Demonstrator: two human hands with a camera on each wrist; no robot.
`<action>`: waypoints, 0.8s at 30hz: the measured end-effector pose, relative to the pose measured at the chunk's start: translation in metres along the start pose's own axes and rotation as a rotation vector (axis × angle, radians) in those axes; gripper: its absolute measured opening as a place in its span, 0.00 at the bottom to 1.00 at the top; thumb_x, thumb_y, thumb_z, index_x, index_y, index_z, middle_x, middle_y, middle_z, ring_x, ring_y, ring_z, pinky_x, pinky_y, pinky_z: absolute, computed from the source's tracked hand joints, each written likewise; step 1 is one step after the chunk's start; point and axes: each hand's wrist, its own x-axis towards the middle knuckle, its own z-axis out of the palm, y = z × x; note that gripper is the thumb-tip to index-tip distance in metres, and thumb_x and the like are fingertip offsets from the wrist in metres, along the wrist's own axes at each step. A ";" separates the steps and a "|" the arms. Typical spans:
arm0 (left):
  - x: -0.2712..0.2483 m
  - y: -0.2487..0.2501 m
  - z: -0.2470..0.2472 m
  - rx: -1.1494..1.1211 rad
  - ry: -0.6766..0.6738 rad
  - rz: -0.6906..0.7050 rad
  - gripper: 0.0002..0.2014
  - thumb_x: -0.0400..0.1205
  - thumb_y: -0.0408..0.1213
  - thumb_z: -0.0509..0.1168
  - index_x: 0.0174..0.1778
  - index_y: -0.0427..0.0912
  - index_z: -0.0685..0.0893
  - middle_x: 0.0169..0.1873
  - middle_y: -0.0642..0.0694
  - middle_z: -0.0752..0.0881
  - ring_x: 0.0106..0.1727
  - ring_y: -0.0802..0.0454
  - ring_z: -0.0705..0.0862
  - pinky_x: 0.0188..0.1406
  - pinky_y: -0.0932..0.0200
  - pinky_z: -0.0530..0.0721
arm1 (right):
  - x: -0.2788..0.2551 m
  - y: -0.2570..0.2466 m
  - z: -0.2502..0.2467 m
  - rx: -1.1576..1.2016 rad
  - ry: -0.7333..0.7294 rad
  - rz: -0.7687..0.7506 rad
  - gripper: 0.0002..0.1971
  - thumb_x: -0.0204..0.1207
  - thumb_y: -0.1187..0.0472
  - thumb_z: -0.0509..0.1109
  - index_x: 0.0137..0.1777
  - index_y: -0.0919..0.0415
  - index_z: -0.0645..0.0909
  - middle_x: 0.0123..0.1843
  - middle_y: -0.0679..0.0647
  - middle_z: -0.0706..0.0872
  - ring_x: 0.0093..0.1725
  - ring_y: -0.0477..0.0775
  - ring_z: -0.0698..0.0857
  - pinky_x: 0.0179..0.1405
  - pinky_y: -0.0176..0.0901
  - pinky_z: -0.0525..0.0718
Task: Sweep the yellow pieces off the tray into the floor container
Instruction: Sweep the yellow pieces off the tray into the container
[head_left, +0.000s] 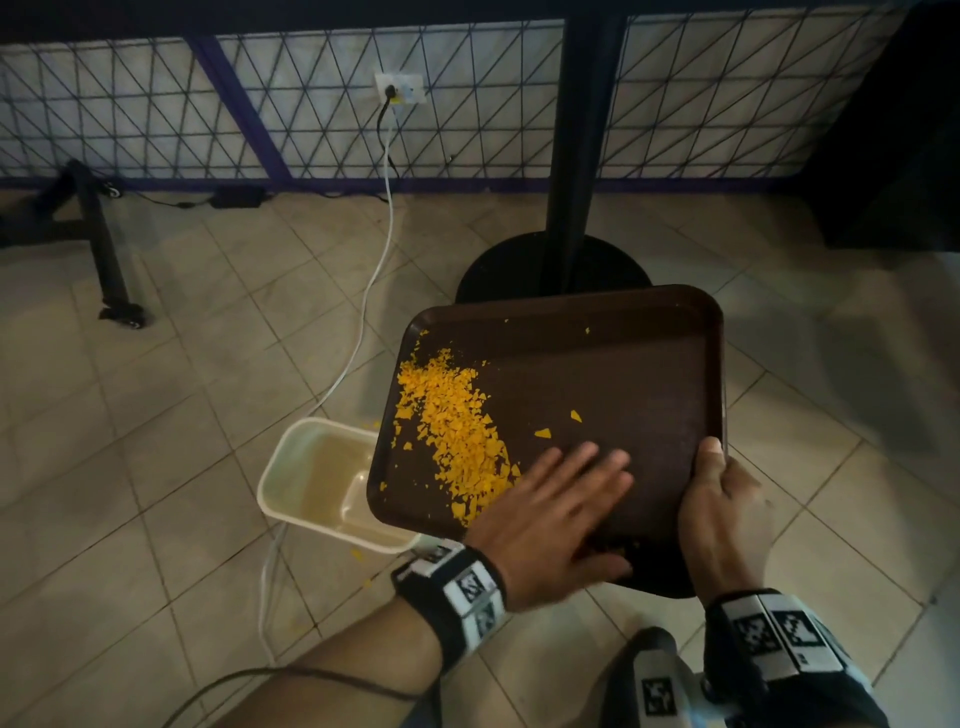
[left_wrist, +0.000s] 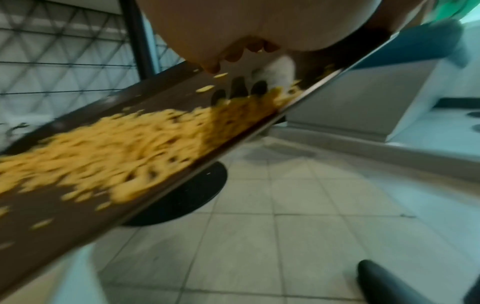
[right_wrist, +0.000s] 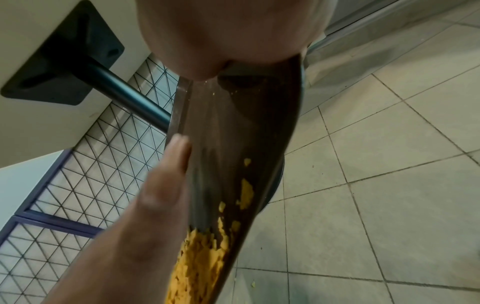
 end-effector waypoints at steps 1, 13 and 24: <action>0.004 0.014 0.002 0.011 0.021 0.056 0.39 0.85 0.66 0.45 0.86 0.45 0.49 0.86 0.48 0.45 0.87 0.47 0.42 0.85 0.43 0.45 | -0.001 -0.001 0.000 -0.004 0.003 -0.008 0.27 0.87 0.45 0.49 0.49 0.67 0.82 0.43 0.60 0.81 0.43 0.61 0.78 0.44 0.49 0.71; -0.042 -0.067 0.037 0.119 -0.144 0.000 0.35 0.87 0.65 0.38 0.87 0.51 0.42 0.86 0.50 0.41 0.86 0.48 0.35 0.83 0.39 0.45 | 0.009 0.004 -0.004 0.019 0.040 0.018 0.26 0.87 0.44 0.49 0.47 0.63 0.81 0.46 0.60 0.83 0.45 0.61 0.79 0.48 0.51 0.75; -0.018 -0.001 0.030 0.090 -0.063 0.227 0.36 0.86 0.65 0.44 0.86 0.48 0.51 0.86 0.48 0.49 0.87 0.46 0.43 0.84 0.44 0.41 | 0.004 0.002 0.000 0.005 0.057 -0.003 0.28 0.86 0.44 0.49 0.50 0.65 0.83 0.50 0.65 0.86 0.47 0.63 0.80 0.49 0.53 0.77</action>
